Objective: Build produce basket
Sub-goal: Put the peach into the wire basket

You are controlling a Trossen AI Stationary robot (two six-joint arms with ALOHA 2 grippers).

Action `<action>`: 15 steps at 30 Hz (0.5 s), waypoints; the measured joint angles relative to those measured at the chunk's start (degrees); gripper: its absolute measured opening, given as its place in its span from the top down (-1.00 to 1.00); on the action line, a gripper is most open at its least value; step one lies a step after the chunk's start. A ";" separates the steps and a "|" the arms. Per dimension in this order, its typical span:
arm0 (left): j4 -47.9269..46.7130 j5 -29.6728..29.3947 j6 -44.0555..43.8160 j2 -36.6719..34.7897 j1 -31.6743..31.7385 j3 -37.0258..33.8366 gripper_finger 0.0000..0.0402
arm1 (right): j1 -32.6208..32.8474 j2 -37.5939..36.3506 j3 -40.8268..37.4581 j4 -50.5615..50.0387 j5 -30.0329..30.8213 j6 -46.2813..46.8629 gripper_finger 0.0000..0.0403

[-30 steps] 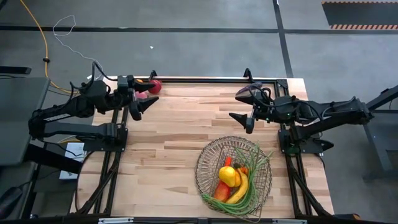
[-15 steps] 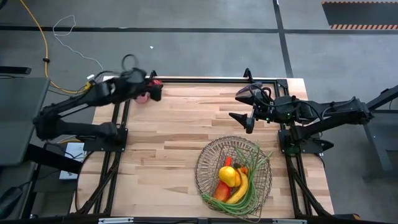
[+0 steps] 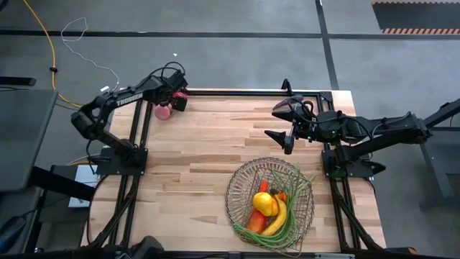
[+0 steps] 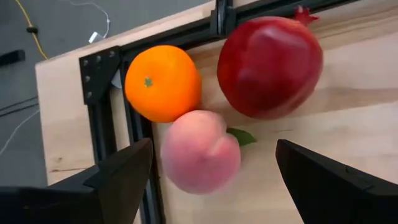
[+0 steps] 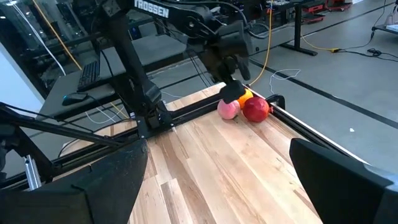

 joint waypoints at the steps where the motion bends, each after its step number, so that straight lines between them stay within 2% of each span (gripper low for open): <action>1: 0.09 0.06 -0.27 0.33 0.23 -0.02 -0.63 | 0.00 0.00 0.00 -0.05 0.00 -0.20 -0.90; 8: 1.50 -0.47 -3.43 -2.00 -0.21 -0.21 -0.63 | -0.01 0.02 0.00 -1.81 0.01 -0.41 -0.90; 15: 6.42 -1.39 -7.18 -4.03 -1.87 -6.84 -0.63 | -0.01 0.02 0.00 -1.92 -0.01 -0.42 -0.90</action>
